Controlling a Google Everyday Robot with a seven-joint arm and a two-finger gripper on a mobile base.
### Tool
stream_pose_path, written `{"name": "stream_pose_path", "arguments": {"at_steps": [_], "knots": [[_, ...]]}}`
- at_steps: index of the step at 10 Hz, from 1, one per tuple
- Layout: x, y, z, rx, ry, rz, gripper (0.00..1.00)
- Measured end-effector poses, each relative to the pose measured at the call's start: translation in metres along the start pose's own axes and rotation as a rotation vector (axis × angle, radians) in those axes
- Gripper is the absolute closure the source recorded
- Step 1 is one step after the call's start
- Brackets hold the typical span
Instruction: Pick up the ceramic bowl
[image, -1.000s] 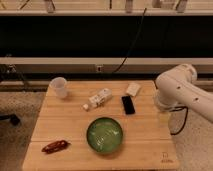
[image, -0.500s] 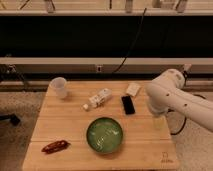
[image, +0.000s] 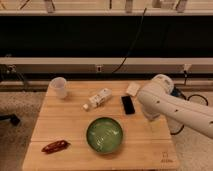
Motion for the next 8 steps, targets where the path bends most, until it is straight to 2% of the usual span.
{"name": "stream_pose_path", "arguments": {"at_steps": [5, 8], "knots": [[-0.022, 0.0, 0.009, 0.006, 0.014, -0.121, 0.2], [-0.04, 0.001, 0.022, 0.011, 0.027, -0.212, 0.2]]}}
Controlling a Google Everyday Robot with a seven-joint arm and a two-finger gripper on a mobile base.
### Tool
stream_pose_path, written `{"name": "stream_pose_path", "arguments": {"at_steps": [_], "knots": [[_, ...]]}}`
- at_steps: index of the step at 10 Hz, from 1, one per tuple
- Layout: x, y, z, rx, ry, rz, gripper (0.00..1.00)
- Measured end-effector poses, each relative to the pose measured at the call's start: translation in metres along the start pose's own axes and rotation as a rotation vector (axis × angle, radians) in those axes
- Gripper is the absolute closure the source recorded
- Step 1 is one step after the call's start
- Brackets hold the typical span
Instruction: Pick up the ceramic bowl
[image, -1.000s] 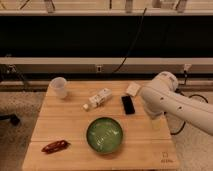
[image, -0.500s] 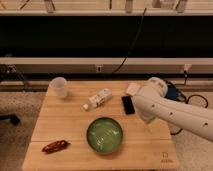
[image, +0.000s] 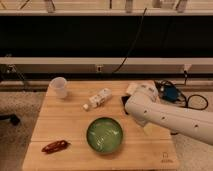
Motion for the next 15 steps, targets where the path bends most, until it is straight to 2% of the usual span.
{"name": "stream_pose_path", "arguments": {"at_steps": [5, 15], "knots": [[-0.025, -0.006, 0.012, 0.025, -0.004, -0.114, 0.2], [-0.062, -0.004, 0.046, 0.091, -0.07, -0.257, 0.2]]}}
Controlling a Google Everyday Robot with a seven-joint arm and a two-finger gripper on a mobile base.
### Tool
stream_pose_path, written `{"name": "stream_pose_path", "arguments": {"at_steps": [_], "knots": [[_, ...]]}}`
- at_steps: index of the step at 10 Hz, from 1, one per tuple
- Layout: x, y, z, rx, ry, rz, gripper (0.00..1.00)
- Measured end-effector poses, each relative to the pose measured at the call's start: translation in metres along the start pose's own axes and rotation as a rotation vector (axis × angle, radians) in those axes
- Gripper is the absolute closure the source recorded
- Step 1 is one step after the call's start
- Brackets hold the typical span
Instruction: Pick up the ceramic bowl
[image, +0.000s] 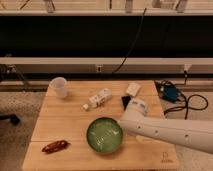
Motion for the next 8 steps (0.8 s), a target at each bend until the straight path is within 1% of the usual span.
{"name": "stream_pose_path", "arguments": {"at_steps": [1, 4, 6, 8], "knots": [[-0.004, 0.0, 0.004, 0.008, -0.007, -0.015, 0.2], [-0.006, 0.001, 0.01, 0.021, -0.026, -0.022, 0.2], [-0.009, 0.003, 0.015, 0.04, -0.043, -0.039, 0.2], [-0.011, 0.003, 0.018, 0.049, -0.058, -0.045, 0.2]]}}
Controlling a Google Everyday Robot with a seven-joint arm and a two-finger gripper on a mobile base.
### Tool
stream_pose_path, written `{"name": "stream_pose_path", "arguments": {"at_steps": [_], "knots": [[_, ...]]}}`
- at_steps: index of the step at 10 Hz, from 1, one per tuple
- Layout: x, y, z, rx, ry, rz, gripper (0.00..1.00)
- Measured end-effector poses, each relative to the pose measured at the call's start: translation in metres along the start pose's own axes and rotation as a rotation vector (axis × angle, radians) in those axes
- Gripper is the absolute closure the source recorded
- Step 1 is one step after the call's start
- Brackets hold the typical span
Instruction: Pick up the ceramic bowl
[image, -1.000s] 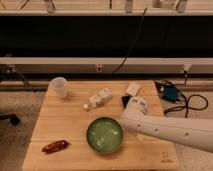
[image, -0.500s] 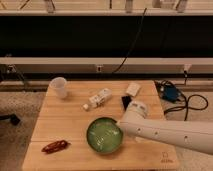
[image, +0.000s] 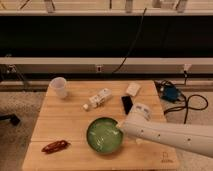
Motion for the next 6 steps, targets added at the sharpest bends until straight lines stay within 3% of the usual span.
{"name": "stream_pose_path", "arguments": {"at_steps": [6], "knots": [[-0.008, 0.003, 0.015, 0.027, -0.047, -0.006, 0.2]]}}
